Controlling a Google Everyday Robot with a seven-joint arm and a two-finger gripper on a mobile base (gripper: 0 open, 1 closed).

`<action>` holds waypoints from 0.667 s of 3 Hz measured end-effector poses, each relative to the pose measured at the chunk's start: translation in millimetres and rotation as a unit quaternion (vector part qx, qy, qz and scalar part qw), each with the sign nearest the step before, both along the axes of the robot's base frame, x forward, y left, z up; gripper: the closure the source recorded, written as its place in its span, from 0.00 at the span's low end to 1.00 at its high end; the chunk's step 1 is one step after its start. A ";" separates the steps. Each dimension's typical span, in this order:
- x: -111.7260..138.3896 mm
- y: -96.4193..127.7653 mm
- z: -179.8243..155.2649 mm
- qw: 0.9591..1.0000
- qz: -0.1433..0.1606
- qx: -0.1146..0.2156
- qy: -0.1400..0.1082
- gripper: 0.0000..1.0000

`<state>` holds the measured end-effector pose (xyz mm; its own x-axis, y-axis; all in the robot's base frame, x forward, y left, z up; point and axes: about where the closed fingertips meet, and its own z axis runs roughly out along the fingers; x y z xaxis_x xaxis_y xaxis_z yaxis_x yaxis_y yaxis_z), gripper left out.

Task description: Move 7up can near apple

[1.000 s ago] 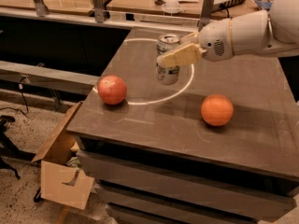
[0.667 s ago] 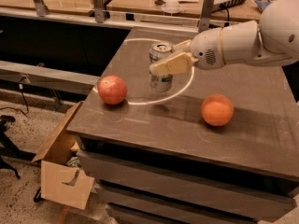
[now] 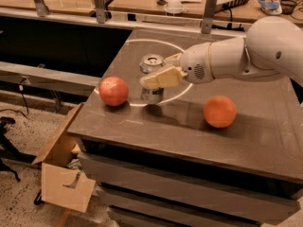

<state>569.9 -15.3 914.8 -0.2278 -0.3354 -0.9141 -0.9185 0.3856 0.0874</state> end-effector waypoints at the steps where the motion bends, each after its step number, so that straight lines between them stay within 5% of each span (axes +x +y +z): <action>1: -4.9 10.7 -6.9 1.000 0.005 0.003 0.004 0.51; 2: -7.6 19.8 -10.8 1.000 0.008 0.010 0.005 0.28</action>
Offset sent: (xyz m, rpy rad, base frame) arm -0.0092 0.0256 -0.0162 0.0364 0.0164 0.0144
